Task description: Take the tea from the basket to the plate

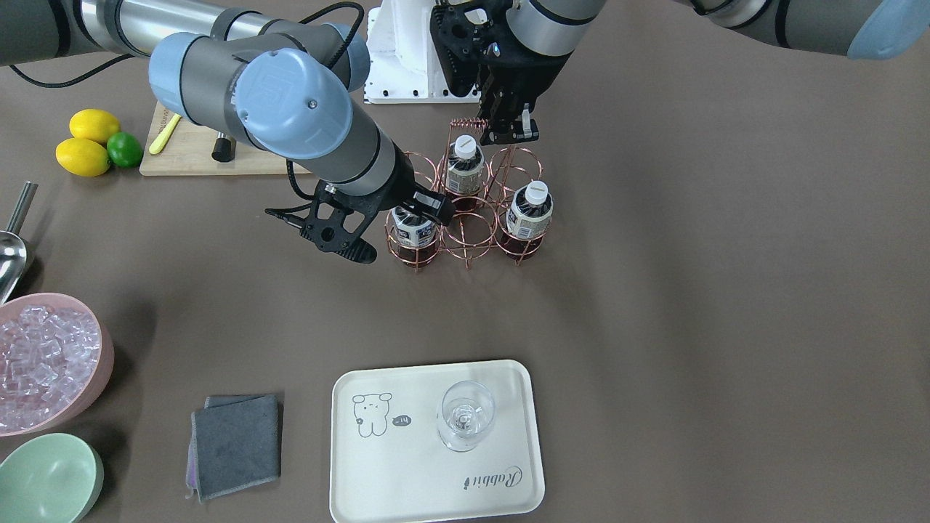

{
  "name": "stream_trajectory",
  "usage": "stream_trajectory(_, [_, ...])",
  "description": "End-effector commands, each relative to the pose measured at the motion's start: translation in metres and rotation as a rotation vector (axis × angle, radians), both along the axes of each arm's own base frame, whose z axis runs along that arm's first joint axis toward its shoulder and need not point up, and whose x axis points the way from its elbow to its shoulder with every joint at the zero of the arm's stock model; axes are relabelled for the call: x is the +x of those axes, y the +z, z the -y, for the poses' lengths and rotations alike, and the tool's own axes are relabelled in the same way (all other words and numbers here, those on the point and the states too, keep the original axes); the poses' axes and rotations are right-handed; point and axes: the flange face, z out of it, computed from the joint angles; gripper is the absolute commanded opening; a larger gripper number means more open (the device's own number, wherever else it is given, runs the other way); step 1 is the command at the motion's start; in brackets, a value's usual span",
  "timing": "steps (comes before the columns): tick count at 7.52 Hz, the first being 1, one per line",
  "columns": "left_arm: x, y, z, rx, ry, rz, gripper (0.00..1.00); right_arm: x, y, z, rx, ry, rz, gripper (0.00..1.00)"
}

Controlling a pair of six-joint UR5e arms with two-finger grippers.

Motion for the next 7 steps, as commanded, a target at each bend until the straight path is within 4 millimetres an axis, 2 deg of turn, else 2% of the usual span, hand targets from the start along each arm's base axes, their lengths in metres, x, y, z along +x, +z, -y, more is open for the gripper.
stream_trajectory(1, [-0.001, 0.001, 0.000, 0.000, -0.004, 0.000, 0.00, -0.002, -0.001, -0.005, 0.015, -0.014, 0.010, 0.22])
stream_trajectory(2, [-0.001, 0.001, 0.000, 0.000, -0.004, 0.000, 0.00, 0.002, 0.001, -0.002, 0.018, -0.012, 0.009, 0.00])
stream_trajectory(5, [-0.002, 0.000, -0.001, 0.001, -0.004, -0.001, 0.00, 0.033, -0.004, 0.006, 0.022, -0.006, 0.039, 0.00])
stream_trajectory(6, [-0.002, 0.000, -0.001, 0.001, -0.004, -0.001, 0.00, 0.056, -0.017, 0.017, -0.026, -0.008, 0.059, 0.00])
stream_trajectory(7, [-0.002, 0.000, -0.001, 0.001, -0.004, -0.001, 0.00, 0.094, -0.034, 0.032, -0.037, 0.019, 0.092, 0.00])
